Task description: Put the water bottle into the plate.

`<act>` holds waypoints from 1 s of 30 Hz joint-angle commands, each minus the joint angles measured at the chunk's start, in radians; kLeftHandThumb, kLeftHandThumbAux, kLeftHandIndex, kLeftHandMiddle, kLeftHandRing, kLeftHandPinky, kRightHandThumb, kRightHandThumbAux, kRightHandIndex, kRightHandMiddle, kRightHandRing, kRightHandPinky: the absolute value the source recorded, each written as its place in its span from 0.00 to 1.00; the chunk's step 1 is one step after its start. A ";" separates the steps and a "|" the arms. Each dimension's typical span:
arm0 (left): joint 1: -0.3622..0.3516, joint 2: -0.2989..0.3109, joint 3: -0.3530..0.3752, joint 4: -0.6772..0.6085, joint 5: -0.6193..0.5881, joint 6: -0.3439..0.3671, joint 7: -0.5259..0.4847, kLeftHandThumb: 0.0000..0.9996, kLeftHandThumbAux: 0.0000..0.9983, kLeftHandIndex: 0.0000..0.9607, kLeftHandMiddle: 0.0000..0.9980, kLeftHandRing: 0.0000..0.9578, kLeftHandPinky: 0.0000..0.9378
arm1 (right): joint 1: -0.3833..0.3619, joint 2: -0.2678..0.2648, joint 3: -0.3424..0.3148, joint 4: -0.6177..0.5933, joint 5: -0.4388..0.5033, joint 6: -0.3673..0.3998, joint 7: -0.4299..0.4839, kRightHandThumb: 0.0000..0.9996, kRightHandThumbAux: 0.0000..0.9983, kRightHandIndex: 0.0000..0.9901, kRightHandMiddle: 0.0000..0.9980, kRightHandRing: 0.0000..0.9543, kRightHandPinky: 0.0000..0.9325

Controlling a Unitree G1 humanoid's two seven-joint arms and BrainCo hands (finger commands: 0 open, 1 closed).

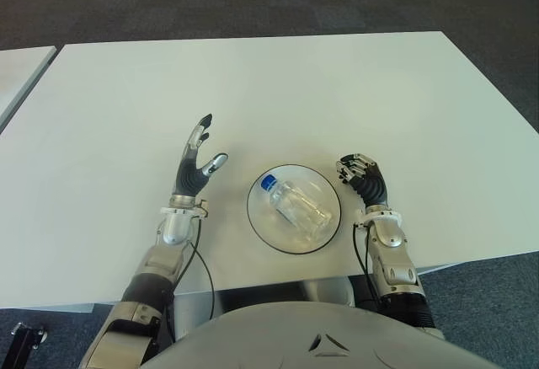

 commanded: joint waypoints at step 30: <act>0.137 -0.196 0.152 -0.082 -0.012 0.156 0.035 0.04 0.54 0.01 0.07 0.13 0.30 | 0.003 -0.002 -0.005 0.022 0.010 0.042 0.011 0.71 0.73 0.43 0.59 0.61 0.63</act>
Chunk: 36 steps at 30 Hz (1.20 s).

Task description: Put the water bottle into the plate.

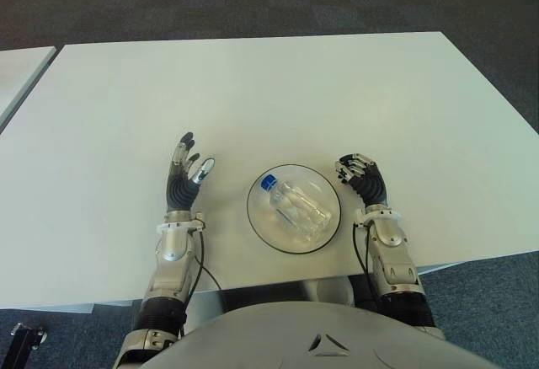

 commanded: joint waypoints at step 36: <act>-0.042 -0.081 0.088 0.100 -0.017 0.100 0.076 0.71 0.72 0.46 0.73 0.75 0.73 | 0.007 -0.001 0.004 0.011 0.005 0.052 0.011 0.71 0.73 0.44 0.58 0.62 0.64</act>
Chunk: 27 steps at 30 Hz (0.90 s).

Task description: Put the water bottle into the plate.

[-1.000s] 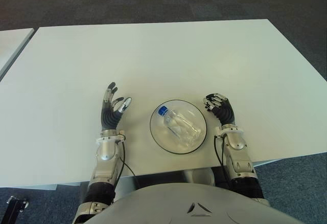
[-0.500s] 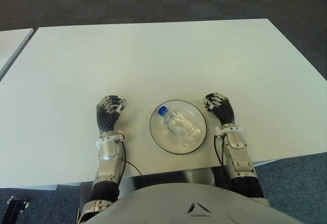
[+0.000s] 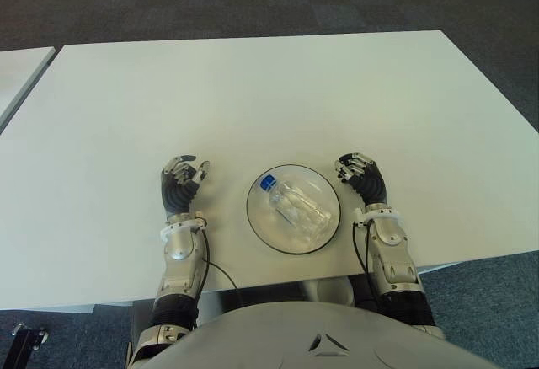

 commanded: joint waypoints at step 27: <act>0.002 0.053 -0.012 -0.056 -0.055 0.238 -0.170 0.71 0.72 0.45 0.73 0.75 0.74 | 0.015 0.008 0.004 0.014 0.008 0.024 0.011 0.71 0.73 0.43 0.58 0.62 0.65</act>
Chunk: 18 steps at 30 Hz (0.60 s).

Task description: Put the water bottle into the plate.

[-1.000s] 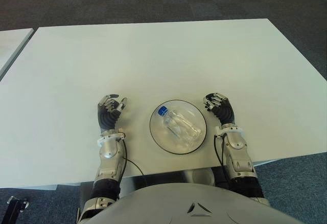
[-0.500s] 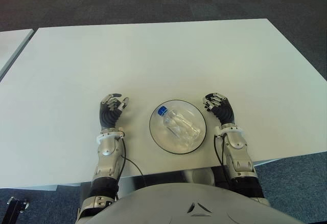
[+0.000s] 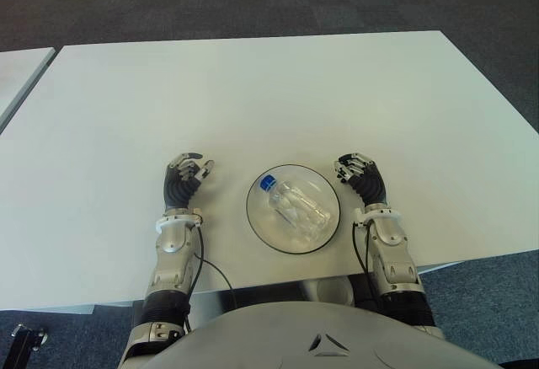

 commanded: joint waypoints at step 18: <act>0.019 -0.006 0.004 -0.014 -0.027 0.074 -0.045 0.71 0.72 0.45 0.72 0.73 0.73 | 0.016 0.006 0.004 0.015 -0.003 0.030 -0.006 0.71 0.73 0.43 0.59 0.63 0.67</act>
